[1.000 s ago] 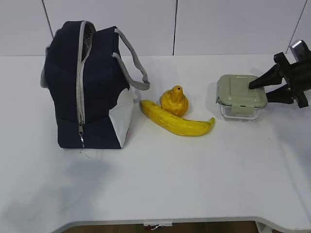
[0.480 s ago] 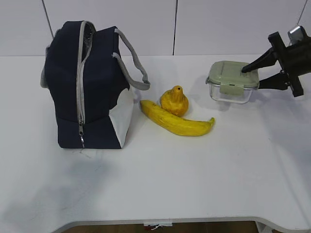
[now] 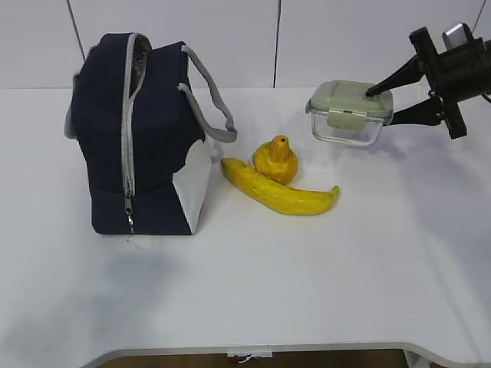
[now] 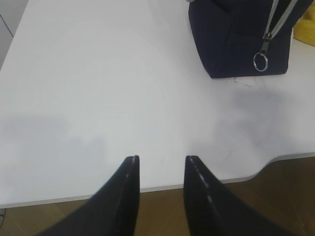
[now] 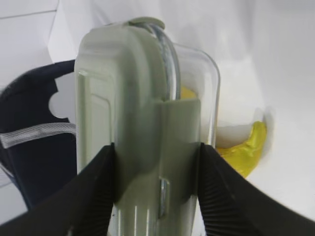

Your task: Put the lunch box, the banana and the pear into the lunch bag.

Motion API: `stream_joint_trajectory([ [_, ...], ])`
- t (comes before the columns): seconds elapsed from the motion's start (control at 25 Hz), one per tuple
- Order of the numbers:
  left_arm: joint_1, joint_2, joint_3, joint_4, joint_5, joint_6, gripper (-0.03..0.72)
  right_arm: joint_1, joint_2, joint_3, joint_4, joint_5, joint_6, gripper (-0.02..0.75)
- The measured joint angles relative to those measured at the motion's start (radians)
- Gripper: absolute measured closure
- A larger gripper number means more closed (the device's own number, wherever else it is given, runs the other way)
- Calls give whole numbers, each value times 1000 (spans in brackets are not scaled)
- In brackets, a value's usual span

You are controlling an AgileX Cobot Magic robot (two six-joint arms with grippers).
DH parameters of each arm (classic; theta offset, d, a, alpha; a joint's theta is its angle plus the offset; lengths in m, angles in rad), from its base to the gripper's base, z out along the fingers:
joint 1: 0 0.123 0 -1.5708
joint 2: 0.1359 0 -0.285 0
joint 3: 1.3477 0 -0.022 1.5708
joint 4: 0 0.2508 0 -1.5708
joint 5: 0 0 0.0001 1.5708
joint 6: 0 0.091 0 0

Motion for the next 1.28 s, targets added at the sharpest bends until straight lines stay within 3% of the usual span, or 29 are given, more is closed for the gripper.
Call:
stream_joint_trajectory([
  [0.6,0,0,0,0,0,0,452,14,-88,2,155,0,109,351],
  [1.0,0,13,0,-2,0,0,452,159,-121,2,233,4,100,352],
  [1.28,0,101,0,-102,-6,0,453,232,-121,2,283,4,89,352],
])
